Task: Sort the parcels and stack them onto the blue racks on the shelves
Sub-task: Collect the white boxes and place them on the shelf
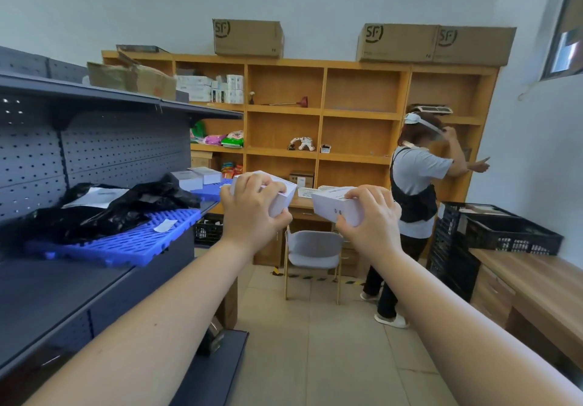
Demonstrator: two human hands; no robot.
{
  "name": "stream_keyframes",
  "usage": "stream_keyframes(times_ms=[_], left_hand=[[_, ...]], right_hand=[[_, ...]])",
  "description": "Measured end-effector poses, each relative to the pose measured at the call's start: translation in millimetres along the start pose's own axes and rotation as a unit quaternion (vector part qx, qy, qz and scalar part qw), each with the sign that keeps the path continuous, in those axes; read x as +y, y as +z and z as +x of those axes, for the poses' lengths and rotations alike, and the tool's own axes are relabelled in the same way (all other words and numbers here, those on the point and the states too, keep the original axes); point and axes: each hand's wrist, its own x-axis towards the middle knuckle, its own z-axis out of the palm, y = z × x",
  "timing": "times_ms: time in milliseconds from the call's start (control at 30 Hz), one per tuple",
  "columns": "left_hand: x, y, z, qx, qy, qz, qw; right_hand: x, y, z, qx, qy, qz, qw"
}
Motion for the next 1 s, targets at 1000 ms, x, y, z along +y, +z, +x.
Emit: stream_keyframes(times_ms=[1000], left_hand=[[-202.5,283.6,98.7,-0.067,-0.074,0.005,0.995]], right_hand=[[93.1,292.5,151.7,-0.057,-0.077,-0.097,0.991]])
